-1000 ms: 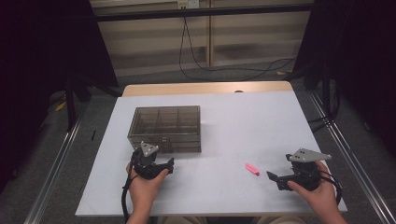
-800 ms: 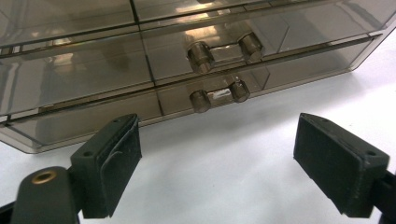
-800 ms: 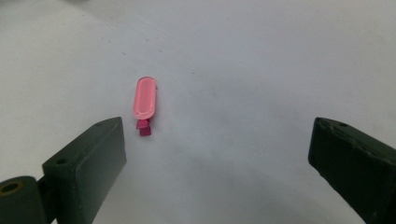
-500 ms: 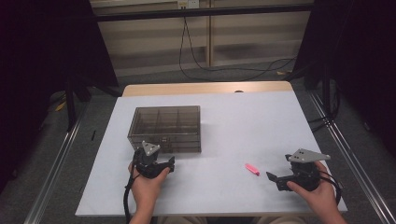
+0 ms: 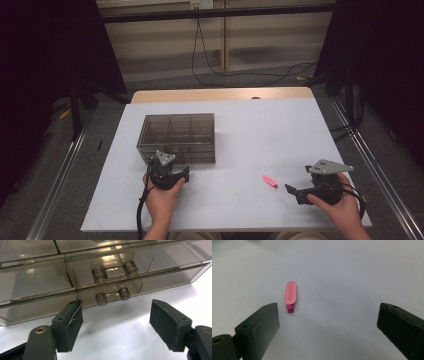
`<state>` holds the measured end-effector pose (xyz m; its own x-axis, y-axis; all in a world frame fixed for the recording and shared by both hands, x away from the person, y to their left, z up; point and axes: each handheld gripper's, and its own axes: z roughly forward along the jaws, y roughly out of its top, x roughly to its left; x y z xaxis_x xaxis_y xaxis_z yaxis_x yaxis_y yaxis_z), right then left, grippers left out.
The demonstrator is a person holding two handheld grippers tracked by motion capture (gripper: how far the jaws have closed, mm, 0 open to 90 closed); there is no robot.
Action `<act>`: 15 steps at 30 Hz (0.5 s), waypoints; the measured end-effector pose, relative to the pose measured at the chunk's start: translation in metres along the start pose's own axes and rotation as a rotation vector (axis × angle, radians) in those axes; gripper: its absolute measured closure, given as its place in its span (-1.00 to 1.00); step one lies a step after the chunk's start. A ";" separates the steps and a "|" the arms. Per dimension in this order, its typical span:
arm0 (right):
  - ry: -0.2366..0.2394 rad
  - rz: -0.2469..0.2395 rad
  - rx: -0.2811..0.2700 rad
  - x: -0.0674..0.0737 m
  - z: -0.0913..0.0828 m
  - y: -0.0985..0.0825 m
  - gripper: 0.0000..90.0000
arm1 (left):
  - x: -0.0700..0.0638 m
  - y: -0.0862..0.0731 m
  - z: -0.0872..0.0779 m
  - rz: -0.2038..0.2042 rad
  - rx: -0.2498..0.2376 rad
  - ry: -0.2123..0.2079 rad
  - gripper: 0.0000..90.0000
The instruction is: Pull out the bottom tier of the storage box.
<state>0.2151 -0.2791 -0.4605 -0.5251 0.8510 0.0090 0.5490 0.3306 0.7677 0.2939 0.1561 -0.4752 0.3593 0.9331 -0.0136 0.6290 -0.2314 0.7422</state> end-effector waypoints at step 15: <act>0.000 -0.005 -0.006 0.001 0.000 0.000 -0.91 | -0.003 0.000 0.005 0.007 -0.004 0.037 -0.17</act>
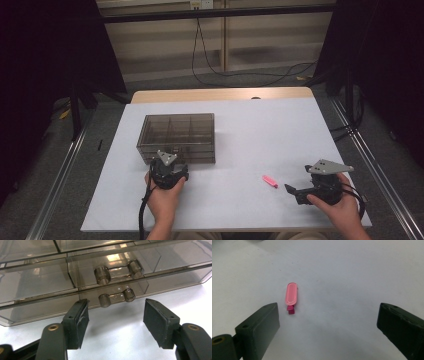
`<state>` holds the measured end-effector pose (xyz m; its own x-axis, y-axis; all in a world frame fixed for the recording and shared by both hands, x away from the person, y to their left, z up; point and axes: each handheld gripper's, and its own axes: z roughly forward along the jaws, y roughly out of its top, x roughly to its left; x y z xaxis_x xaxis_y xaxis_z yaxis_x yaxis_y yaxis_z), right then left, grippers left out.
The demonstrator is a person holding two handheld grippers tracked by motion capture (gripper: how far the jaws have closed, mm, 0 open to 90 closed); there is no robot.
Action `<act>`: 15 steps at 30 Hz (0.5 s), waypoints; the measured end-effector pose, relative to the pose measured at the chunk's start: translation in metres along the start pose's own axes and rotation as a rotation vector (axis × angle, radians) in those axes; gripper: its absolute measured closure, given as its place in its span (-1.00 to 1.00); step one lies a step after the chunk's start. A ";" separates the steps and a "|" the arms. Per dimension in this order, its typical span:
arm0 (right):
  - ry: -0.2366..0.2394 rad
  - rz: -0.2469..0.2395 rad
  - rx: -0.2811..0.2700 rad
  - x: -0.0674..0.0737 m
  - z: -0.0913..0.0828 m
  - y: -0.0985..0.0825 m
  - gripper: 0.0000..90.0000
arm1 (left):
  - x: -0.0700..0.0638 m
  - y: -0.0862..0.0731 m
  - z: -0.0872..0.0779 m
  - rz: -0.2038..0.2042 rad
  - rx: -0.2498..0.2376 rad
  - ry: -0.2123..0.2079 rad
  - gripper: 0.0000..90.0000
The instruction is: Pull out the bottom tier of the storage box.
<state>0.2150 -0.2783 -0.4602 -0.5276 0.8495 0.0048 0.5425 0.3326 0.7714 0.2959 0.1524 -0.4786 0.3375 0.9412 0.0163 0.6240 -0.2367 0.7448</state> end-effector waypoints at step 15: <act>0.005 -0.001 -0.002 0.000 0.000 0.000 -0.91 | -0.005 -0.003 0.004 -0.026 -0.020 0.036 0.00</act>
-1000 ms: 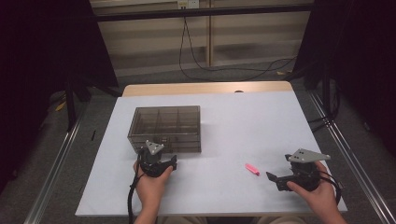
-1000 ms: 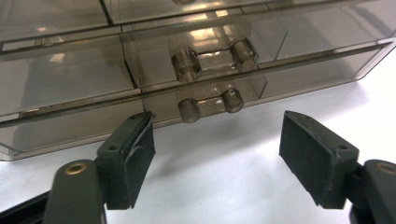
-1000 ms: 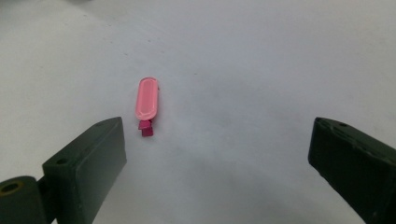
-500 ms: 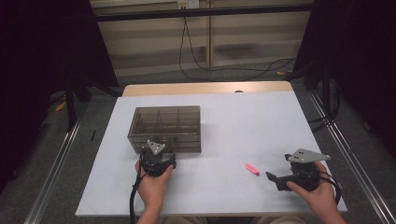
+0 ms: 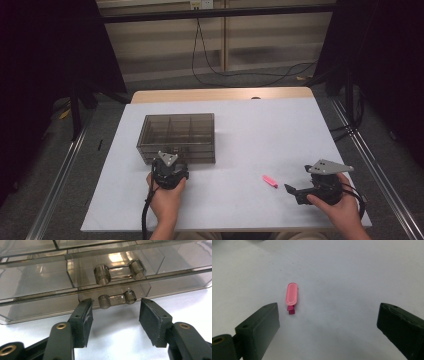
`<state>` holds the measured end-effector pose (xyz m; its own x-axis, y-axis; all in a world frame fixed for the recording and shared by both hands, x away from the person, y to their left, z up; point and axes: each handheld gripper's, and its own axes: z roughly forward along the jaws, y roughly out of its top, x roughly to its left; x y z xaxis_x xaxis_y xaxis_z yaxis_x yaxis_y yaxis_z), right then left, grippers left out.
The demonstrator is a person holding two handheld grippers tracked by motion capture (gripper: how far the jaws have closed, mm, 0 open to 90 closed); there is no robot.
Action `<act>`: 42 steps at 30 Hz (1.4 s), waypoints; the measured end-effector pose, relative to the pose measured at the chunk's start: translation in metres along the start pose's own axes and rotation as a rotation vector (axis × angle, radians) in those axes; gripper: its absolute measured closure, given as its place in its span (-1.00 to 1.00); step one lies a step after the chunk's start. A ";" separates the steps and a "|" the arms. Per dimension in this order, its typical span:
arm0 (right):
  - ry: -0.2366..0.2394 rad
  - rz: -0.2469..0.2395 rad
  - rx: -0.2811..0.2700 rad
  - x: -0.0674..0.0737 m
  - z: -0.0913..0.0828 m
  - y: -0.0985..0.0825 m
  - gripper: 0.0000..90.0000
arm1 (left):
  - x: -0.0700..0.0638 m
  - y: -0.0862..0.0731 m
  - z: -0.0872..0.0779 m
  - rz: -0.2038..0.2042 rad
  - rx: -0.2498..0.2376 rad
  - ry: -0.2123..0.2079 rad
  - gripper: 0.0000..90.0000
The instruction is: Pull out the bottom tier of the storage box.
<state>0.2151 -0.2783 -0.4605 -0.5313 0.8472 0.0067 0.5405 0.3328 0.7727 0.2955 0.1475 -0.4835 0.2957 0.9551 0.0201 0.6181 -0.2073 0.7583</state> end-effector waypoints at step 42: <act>-0.011 -0.002 -0.005 0.000 -0.001 0.001 -0.91 | -0.008 -0.002 0.000 -0.077 -0.042 0.046 0.23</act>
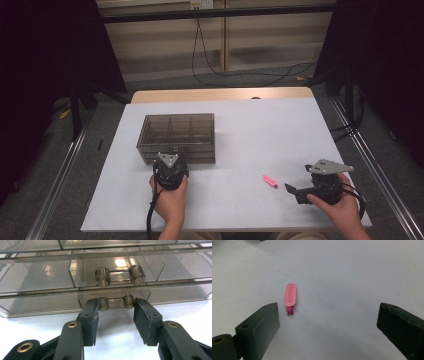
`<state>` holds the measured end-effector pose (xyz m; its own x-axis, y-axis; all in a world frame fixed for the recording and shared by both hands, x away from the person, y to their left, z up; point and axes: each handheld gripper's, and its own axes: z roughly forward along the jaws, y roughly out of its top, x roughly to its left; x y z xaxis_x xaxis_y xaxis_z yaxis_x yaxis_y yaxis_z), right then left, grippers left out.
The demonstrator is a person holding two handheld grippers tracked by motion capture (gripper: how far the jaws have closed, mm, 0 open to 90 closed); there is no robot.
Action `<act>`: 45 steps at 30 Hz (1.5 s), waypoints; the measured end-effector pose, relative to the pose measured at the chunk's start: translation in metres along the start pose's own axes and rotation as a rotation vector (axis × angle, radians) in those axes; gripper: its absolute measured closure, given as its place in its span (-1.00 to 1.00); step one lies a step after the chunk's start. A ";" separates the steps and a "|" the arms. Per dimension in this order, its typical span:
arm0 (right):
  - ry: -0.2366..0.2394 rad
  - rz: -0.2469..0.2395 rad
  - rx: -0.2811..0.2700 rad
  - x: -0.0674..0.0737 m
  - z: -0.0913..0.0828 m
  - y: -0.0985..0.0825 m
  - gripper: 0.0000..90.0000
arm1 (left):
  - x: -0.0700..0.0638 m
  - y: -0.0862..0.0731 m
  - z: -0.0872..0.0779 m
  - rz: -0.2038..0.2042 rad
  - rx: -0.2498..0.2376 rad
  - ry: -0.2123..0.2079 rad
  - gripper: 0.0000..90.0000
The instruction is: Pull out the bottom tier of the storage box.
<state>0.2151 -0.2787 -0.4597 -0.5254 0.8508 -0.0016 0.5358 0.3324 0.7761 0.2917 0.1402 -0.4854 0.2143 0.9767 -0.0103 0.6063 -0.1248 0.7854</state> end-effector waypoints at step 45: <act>0.001 -0.004 0.003 0.001 0.001 0.000 -0.90 | -0.001 0.000 0.001 -0.009 0.005 0.008 0.24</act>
<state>0.2159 -0.2776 -0.4601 -0.5284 0.8490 -0.0042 0.5356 0.3372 0.7742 0.2925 0.1388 -0.4859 0.2025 0.9792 -0.0124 0.6117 -0.1166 0.7825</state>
